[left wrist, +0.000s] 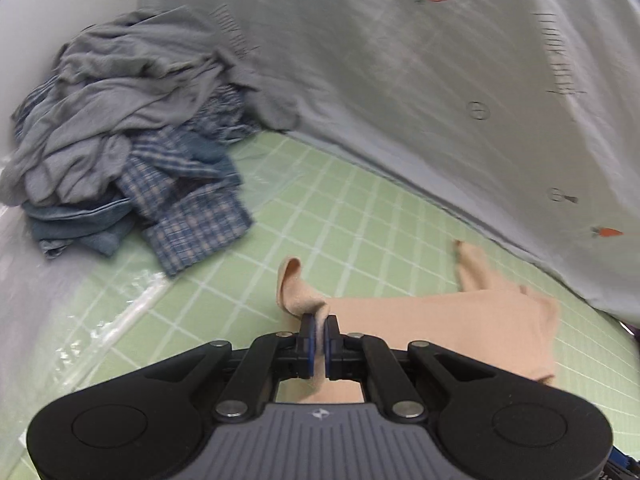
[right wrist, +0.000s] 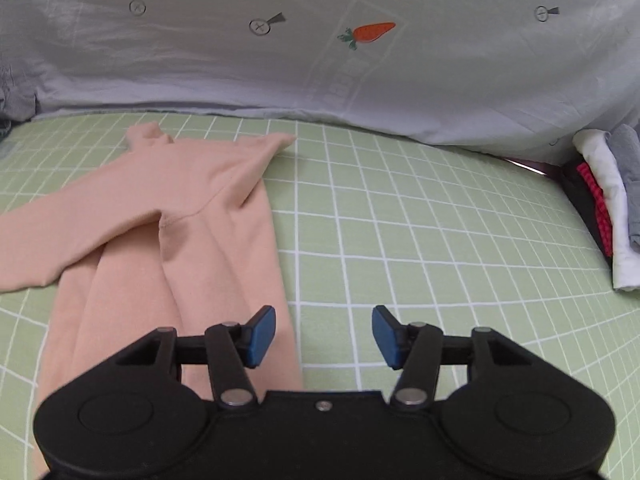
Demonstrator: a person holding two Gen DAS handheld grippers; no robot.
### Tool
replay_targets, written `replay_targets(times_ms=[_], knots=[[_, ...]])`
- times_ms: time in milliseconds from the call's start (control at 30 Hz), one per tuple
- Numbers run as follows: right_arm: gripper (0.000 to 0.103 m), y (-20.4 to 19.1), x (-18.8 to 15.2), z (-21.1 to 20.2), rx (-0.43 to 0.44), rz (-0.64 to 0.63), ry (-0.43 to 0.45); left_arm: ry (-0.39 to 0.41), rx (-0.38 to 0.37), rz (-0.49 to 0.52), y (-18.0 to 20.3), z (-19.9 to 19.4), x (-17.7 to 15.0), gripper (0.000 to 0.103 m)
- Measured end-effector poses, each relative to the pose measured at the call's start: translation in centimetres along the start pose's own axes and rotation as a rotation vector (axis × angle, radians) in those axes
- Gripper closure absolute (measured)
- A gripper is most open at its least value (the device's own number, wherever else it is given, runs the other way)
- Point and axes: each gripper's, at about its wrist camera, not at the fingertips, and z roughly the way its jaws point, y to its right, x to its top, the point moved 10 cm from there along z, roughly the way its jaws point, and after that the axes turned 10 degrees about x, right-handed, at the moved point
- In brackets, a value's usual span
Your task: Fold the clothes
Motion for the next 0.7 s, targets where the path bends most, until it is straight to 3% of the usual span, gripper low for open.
replay_targets(times_ms=[167, 267, 367, 433, 600, 633, 700], knots=[[0.048, 2.7, -2.4, -4.1, -0.028, 0.036, 0.016, -0.022, -0.180, 0.112, 8.7, -3.5, -4.1, 0.098], [0.048, 4.2, -5.0, -6.1, -0.021, 0.063, -0.008, -0.093, -0.257, 0.165, 12.6, -4.9, -8.4, 0.098], [0.047, 5.5, -7.2, -7.5, -0.004, 0.075, -0.041, -0.203, -0.271, 0.208, 14.4, -5.7, -13.4, 0.094], [0.045, 6.3, -8.3, -8.2, 0.002, 0.077, -0.060, -0.277, -0.280, 0.236, 15.6, -6.4, -16.8, 0.080], [0.035, 7.2, -8.4, -9.0, 0.050, 0.092, -0.065, -0.275, -0.161, 0.229, 13.9, -7.5, -18.8, 0.040], [0.031, 7.1, -8.2, -9.0, 0.063, 0.090, -0.061, -0.269, -0.129, 0.217, 13.3, -7.6, -18.8, 0.034], [0.024, 6.4, -7.7, -8.9, 0.100, 0.080, -0.051, -0.257, -0.049, 0.189, 11.4, -7.5, -18.2, 0.032]])
